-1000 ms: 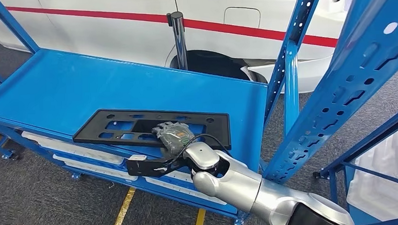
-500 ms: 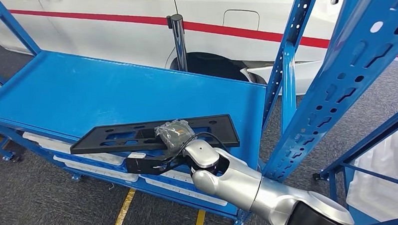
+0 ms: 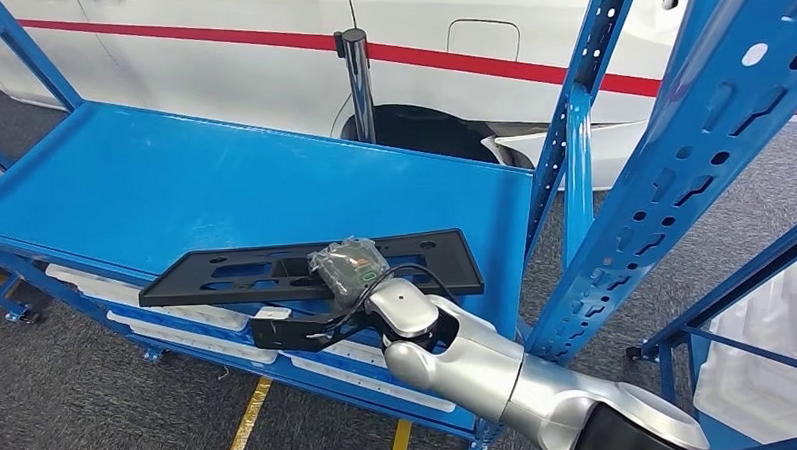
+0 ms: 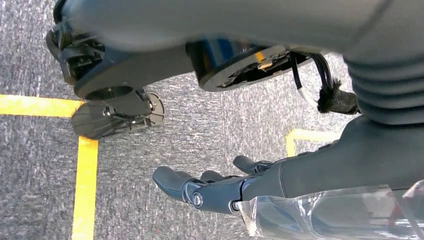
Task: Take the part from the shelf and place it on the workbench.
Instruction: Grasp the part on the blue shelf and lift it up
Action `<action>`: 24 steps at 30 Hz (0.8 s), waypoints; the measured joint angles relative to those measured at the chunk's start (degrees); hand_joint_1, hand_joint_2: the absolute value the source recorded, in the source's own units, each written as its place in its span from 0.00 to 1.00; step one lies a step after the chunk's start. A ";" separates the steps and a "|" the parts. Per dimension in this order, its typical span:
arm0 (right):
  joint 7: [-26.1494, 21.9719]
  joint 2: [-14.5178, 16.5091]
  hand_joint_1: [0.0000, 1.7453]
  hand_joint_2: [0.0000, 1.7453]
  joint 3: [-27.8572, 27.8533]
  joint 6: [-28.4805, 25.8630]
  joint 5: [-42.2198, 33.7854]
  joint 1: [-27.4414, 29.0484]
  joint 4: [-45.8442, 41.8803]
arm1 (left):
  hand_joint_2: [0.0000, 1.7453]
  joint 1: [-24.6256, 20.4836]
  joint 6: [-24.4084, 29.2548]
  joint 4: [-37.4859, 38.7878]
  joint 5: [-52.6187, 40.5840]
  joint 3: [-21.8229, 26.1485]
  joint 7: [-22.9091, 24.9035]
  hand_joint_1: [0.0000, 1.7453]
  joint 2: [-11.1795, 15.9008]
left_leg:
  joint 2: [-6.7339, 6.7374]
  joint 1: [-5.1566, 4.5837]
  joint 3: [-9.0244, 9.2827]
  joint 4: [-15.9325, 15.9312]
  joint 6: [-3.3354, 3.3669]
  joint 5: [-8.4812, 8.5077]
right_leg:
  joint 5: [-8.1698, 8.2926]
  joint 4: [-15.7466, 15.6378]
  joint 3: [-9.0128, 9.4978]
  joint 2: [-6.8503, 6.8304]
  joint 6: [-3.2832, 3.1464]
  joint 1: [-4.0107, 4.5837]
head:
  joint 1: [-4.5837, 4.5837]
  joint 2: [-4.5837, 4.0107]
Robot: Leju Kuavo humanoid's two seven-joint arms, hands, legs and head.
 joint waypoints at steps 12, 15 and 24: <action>-0.77 -0.28 1.00 1.00 -0.71 -2.04 2.94 1.47 -0.01 | 1.00 -0.06 2.38 -0.02 -0.86 -0.14 0.29 0.00 -0.18 | 0.00 0.00 0.01 0.00 0.00 0.00 | 0.00 0.00 0.00 0.00 0.00 0.00 | 0.01 0.00; -1.64 -0.52 1.00 1.00 -0.98 -5.35 4.97 2.32 -0.06 | 1.00 -0.10 2.34 -0.01 -1.33 -0.16 0.54 0.00 -0.23 | 0.00 0.00 0.01 0.00 0.00 0.00 | 0.00 0.00 -0.01 0.00 0.00 0.00 | 0.01 0.00; -4.98 -2.51 1.00 1.00 -2.25 -14.70 14.14 5.72 -1.92 | 1.00 -0.69 2.12 -0.02 -3.05 -0.26 1.47 0.00 -0.38 | 0.04 0.02 0.05 0.00 0.00 0.00 | 0.00 0.00 0.00 0.01 0.00 0.00 | 0.01 0.00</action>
